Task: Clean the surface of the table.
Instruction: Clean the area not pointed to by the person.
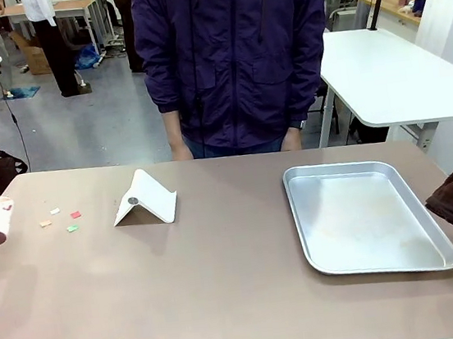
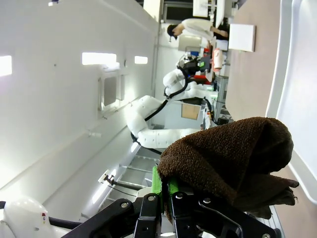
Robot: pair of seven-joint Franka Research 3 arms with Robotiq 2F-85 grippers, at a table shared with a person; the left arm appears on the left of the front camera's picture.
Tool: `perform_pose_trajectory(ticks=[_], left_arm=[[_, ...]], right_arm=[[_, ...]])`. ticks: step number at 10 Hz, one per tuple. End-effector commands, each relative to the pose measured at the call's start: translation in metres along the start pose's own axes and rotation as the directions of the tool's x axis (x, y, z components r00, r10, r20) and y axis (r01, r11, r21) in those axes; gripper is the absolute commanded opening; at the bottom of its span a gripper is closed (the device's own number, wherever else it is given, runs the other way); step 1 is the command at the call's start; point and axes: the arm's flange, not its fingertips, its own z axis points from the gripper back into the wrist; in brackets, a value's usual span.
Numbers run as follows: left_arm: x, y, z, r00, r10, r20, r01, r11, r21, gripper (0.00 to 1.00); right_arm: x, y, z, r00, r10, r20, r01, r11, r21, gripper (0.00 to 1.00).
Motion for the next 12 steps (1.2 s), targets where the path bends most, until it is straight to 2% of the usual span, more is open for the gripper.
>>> perform_pose_trajectory(ticks=[1, 7, 12], left_arm=[[0.019, -0.012, -0.015, 0.997, 0.061, -0.051, -0.059, 0.997, 0.048, 0.03], [0.053, -0.013, -0.035, 0.986, 0.158, 0.057, -0.165, 0.973, 0.163, 0.03], [0.06, -0.006, -0.07, 0.989, 0.138, 0.049, -0.146, 0.958, 0.245, 0.03]], right_arm=[[0.0, 0.004, 0.002, 1.0, 0.008, -0.001, -0.008, 1.0, 0.004, 0.06], [0.0, 0.004, 0.002, 1.0, 0.008, -0.001, -0.008, 1.0, 0.004, 0.06], [0.0, 0.004, 0.002, 1.0, 0.008, -0.001, -0.008, 1.0, 0.004, 0.06]])
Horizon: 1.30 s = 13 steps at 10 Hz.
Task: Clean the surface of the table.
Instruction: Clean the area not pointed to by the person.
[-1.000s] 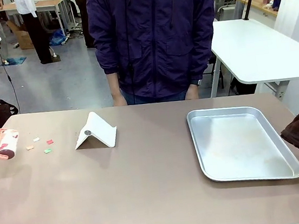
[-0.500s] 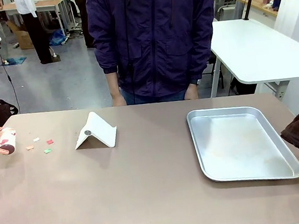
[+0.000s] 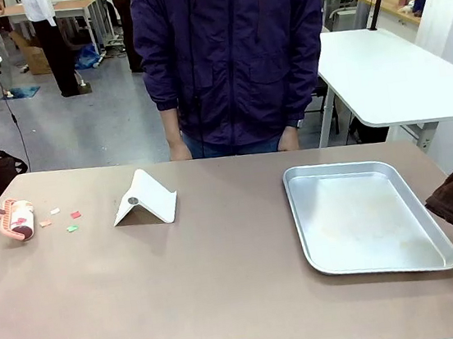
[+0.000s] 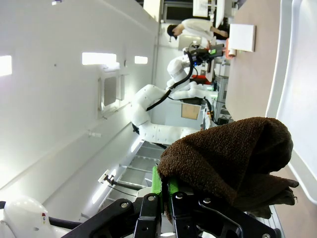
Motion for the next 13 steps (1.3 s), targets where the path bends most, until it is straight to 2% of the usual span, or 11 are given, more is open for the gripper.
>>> perform_pose_trajectory(ticks=[1, 4, 9, 13], left_arm=[[-0.003, -0.004, -0.011, 1.0, 0.008, -0.019, -0.006, 0.998, 0.065, 0.03], [-0.007, -0.016, -0.035, 0.998, -0.009, -0.058, 0.014, 0.997, 0.08, 0.03], [-0.021, -0.05, -0.084, 0.978, -0.047, -0.204, 0.064, 0.995, 0.08, 0.03], [-0.031, -0.076, -0.112, 0.967, -0.095, -0.236, 0.112, 0.992, 0.063, 0.03]], right_arm=[[0.0, 0.004, 0.002, 1.0, 0.008, -0.001, -0.008, 1.0, 0.004, 0.06], [0.0, 0.004, 0.002, 1.0, 0.008, -0.001, -0.008, 1.0, 0.004, 0.06], [0.0, 0.004, 0.002, 1.0, 0.008, -0.001, -0.008, 1.0, 0.004, 0.06], [0.0, 0.004, 0.002, 1.0, 0.008, -0.001, -0.008, 1.0, 0.004, 0.06]])
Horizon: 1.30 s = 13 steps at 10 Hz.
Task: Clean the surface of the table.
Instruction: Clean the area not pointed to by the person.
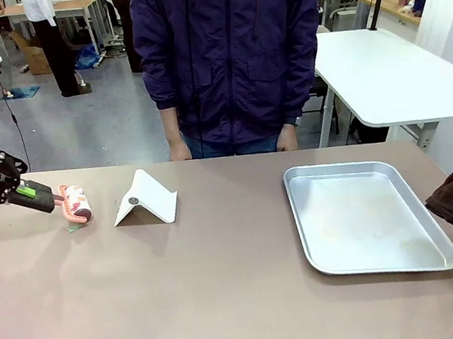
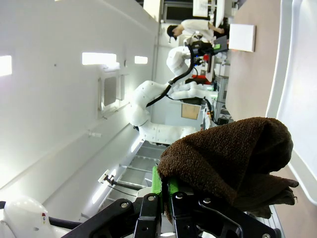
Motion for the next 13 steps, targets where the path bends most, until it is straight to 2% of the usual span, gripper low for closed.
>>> perform_pose_trajectory(ticks=[1, 3, 4, 5, 6, 7, 8, 10, 12, 13], left_arm=[[-0.011, 0.014, -0.035, 0.996, 0.009, -0.087, -0.004, 0.998, 0.056, 0.03], [-0.01, 0.009, -0.027, 0.998, -0.01, -0.065, 0.01, 1.0, 0.001, 0.03], [-0.013, 0.006, -0.011, 0.998, -0.039, -0.046, 0.035, 0.996, -0.077, 0.03], [-0.019, 0.002, 0.017, 0.997, -0.069, -0.015, 0.065, 0.98, -0.186, 0.03], [-0.03, 0.001, 0.055, 0.993, -0.114, 0.038, 0.12, 0.94, -0.319, 0.03], [-0.042, 0.005, 0.086, 0.99, -0.131, 0.053, 0.141, 0.914, -0.38, 0.03], [-0.055, 0.014, 0.108, 0.989, -0.144, 0.021, 0.141, 0.903, -0.407, 0.03], [-0.08, 0.045, 0.133, 0.987, -0.155, -0.044, 0.127, 0.914, -0.386, 0.03], [-0.101, 0.077, 0.137, 0.985, -0.145, -0.09, 0.102, 0.925, -0.367, 0.03], [-0.105, 0.093, 0.132, 0.99, -0.123, -0.062, 0.093, 0.929, -0.359, 0.03]], right_arm=[[0.0, 0.004, 0.002, 1.0, 0.008, -0.001, -0.008, 1.0, 0.004, 0.06], [0.0, 0.004, 0.002, 1.0, 0.008, -0.001, -0.008, 1.0, 0.004, 0.06], [0.0, 0.004, 0.002, 1.0, 0.008, -0.001, -0.008, 1.0, 0.004, 0.06], [0.0, 0.004, 0.002, 1.0, 0.008, -0.001, -0.008, 1.0, 0.004, 0.06], [0.0, 0.004, 0.002, 1.0, 0.008, -0.001, -0.008, 1.0, 0.004, 0.06], [0.0, 0.004, 0.002, 1.0, 0.008, -0.001, -0.008, 1.0, 0.004, 0.06], [0.0, 0.004, 0.002, 1.0, 0.008, -0.001, -0.008, 1.0, 0.004, 0.06], [0.0, 0.004, 0.002, 1.0, 0.008, -0.001, -0.008, 1.0, 0.004, 0.06], [0.0, 0.004, 0.002, 1.0, 0.008, -0.001, -0.008, 1.0, 0.004, 0.06], [0.0, 0.004, 0.002, 1.0, 0.008, -0.001, -0.008, 1.0, 0.004, 0.06]])
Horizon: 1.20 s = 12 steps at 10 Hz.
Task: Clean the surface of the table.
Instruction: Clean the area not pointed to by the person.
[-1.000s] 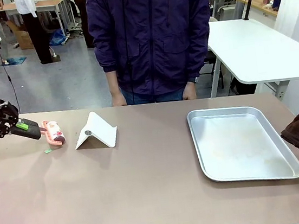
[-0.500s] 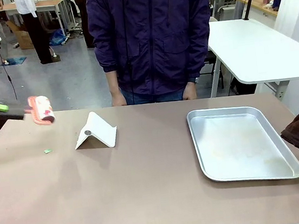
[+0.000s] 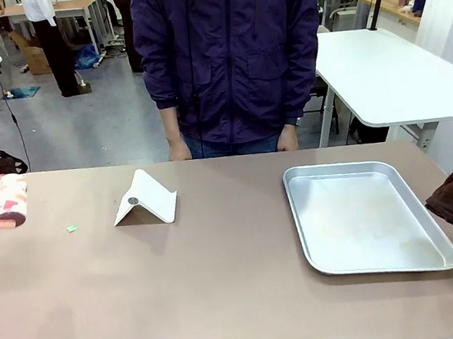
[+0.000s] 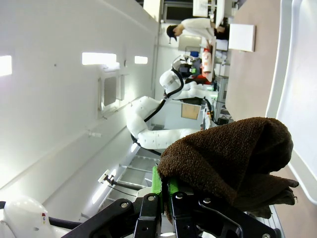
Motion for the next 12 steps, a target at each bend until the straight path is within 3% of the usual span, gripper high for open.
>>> perform_pose_trajectory(ticks=[1, 7, 9, 12], left_arm=[[0.0, 0.027, -0.009, 0.998, 0.0, 0.063, -0.002, 1.0, 0.021, 0.03], [0.054, 0.069, -0.059, 0.988, 0.131, 0.082, -0.141, 0.982, 0.122, 0.03], [0.069, 0.072, -0.072, 0.982, 0.132, 0.132, -0.156, 0.97, 0.187, 0.03], [0.07, 0.074, -0.091, 0.987, 0.128, 0.098, -0.147, 0.964, 0.22, 0.03]], right_arm=[[0.0, 0.004, 0.002, 1.0, 0.008, -0.001, -0.008, 1.0, 0.004, 0.06], [0.0, 0.004, 0.002, 1.0, 0.008, -0.001, -0.008, 1.0, 0.004, 0.06], [0.0, 0.004, 0.002, 1.0, 0.008, -0.001, -0.008, 1.0, 0.004, 0.06], [0.0, 0.004, 0.002, 1.0, 0.008, -0.001, -0.008, 1.0, 0.004, 0.06]])
